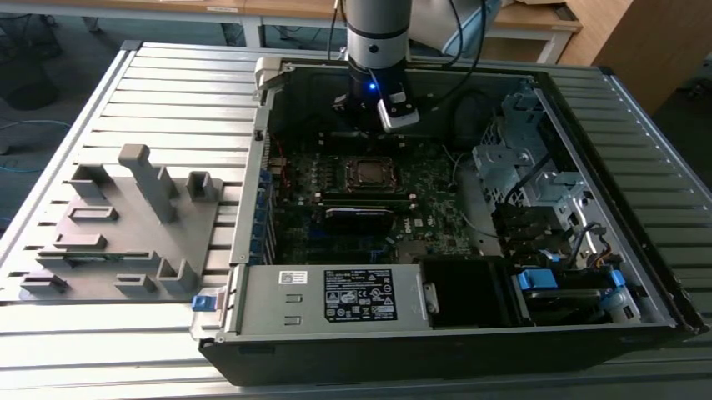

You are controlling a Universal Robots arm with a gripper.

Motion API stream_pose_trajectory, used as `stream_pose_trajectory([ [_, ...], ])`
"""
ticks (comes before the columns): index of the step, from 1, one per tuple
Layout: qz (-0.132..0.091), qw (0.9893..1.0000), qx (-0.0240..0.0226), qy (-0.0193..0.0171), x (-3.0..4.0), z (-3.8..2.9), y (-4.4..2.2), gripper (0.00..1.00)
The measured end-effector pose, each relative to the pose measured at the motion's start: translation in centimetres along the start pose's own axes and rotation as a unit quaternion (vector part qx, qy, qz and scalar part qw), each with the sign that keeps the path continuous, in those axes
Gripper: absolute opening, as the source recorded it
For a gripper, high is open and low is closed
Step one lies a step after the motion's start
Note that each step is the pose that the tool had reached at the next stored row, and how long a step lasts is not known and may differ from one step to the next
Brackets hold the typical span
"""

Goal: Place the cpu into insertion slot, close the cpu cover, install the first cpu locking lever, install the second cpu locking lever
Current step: 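Install the first cpu locking lever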

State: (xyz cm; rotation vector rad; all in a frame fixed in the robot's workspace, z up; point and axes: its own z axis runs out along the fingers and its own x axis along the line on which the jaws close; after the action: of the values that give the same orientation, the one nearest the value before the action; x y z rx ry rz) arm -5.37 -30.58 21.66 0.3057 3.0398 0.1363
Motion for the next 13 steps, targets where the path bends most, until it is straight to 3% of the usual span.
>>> stream_pose_trajectory([
  [3,-0.025,0.9997,-0.0017,0.0024,0.01,0.06,-0.01,0.10],
  [8,-0.032,0.9995,0.0070,0.0024,-0.03,0.06,-0.29,0.10],
  [13,-0.033,0.9994,0.0105,0.0019,-0.19,0.01,-1.26,0.10],
])
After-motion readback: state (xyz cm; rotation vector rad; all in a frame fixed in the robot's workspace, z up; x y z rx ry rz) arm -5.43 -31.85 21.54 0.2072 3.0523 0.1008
